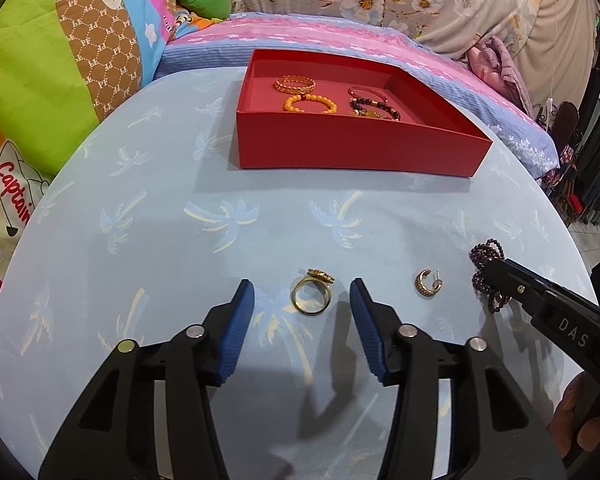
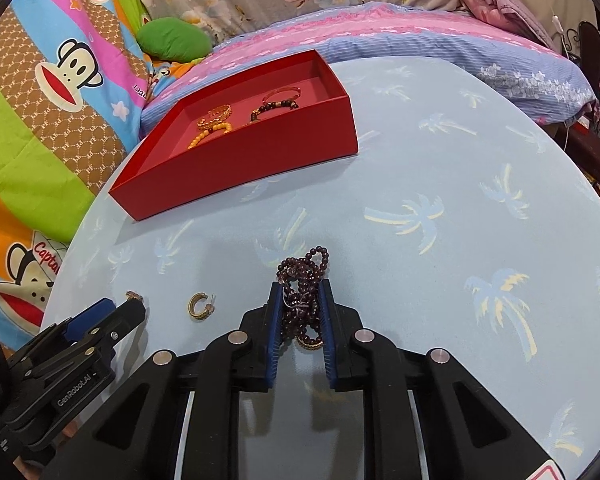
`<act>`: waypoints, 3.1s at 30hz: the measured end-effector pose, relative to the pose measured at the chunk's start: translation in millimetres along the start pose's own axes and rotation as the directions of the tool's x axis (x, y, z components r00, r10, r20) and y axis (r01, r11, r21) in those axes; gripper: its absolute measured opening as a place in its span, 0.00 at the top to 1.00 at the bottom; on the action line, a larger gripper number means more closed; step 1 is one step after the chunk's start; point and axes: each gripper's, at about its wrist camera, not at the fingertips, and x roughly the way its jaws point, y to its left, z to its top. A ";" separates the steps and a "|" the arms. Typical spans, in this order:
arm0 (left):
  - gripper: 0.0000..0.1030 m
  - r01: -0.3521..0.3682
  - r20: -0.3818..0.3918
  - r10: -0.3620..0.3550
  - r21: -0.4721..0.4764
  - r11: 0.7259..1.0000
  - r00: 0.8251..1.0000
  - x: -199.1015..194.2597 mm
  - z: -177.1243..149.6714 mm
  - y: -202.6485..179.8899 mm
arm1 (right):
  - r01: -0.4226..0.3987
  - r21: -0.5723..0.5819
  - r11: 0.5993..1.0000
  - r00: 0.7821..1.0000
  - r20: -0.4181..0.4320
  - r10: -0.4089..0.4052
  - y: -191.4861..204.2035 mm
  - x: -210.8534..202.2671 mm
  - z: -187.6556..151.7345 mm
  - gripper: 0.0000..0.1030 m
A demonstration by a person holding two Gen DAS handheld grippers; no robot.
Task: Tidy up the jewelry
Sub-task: 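Close the right tool on the purple beaded tassel piece and lift, then close the left tool on the gold stone ring while right tool holds the tassel piece, then carry the gold ring with left tool while right tool carries the tassel piece to the box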
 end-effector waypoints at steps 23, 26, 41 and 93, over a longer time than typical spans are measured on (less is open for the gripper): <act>0.96 0.024 -0.039 -0.023 0.021 0.999 0.999 -0.8 2.6 -8.3 | -0.030 -0.028 0.999 1.000 0.008 0.030 9.2 -13.6 1.3 0.88; 0.96 0.032 -0.041 -0.032 0.003 0.999 0.999 -2.5 1.1 -3.6 | -0.026 -0.023 0.999 1.000 0.014 0.026 6.7 -17.9 1.0 0.88; 0.56 0.010 -0.010 -0.010 -0.037 0.999 1.000 -9.7 -3.1 13.4 | -0.046 0.020 0.999 0.998 0.044 0.045 -4.5 -36.2 6.4 0.88; 0.80 0.088 0.029 -0.087 -0.023 0.996 0.996 -23.4 39.5 0.8 | -0.101 -0.053 0.993 0.992 0.068 0.104 24.1 -44.3 30.3 0.88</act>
